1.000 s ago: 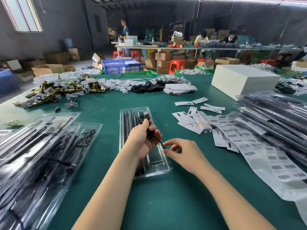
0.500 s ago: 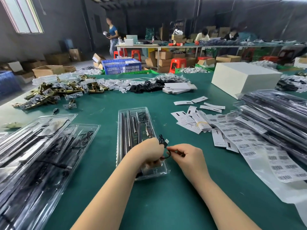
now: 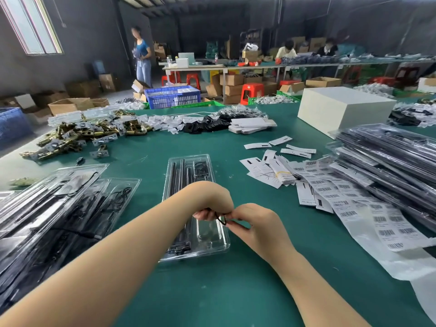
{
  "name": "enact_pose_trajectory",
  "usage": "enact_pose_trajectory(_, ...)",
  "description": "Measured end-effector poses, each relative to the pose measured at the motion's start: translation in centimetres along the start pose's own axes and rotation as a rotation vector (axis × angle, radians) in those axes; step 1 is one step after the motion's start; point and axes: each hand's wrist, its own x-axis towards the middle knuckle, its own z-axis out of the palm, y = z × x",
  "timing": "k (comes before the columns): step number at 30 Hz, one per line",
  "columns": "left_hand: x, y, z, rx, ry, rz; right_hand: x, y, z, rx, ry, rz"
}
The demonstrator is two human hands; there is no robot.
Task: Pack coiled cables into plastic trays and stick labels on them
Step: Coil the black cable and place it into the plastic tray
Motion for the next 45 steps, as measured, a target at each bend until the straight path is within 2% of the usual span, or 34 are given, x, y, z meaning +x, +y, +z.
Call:
enact_pose_trajectory(6,0.5,0.0,-0.5,0.115,-0.028,-0.01,-0.1,-0.5,0.2,0.132,-0.003,0.075)
enact_pose_trajectory(12,0.1,0.4,-1.0,-0.001,-0.045,-0.039,0.1,0.1,1.2,0.144,0.123,0.187)
enact_pose_trajectory(16,-0.2,0.9,-0.7,0.002,0.006,-0.048,0.1,0.1,1.3,0.182,0.122,0.274)
enact_pose_trajectory(19,-0.4,1.4,-0.4,-0.032,0.062,-0.026,0.1,-0.3,1.4,0.113,0.146,0.295)
enact_pose_trajectory(21,-0.6,1.6,-0.4,-0.029,0.091,-0.003,0.3,-0.6,1.4,0.002,0.171,0.219)
enact_pose_trajectory(23,-0.6,1.5,-0.4,-0.022,0.115,0.015,0.4,-0.7,1.3,-0.075,0.127,0.154)
enact_pose_trajectory(30,-0.3,-0.3,-0.7,-0.225,0.174,0.234,0.4,0.4,0.9,0.033,0.036,0.22)
enact_pose_trajectory(32,-0.7,-0.9,-0.5,-0.212,0.195,0.312,0.4,0.8,1.0,0.071,0.025,0.229)
enact_pose_trajectory(34,-0.8,-1.1,0.1,-0.106,0.298,0.375,0.6,0.9,1.1,0.085,0.016,0.248)
enact_pose_trajectory(38,-0.6,-1.5,1.0,-0.111,0.477,0.471,0.8,1.0,1.3,0.213,0.044,0.288)
enact_pose_trajectory(40,-0.5,-1.7,1.4,-0.187,0.481,0.472,0.7,1.0,1.3,0.258,0.036,0.297)
enact_pose_trajectory(43,-1.1,-2.2,2.2,-0.465,0.483,0.483,0.6,1.2,1.3,0.265,0.051,0.381)
enact_pose_trajectory(45,-1.6,-3.2,3.1,-0.386,0.58,0.401,0.6,1.2,1.3,0.304,0.102,0.498)
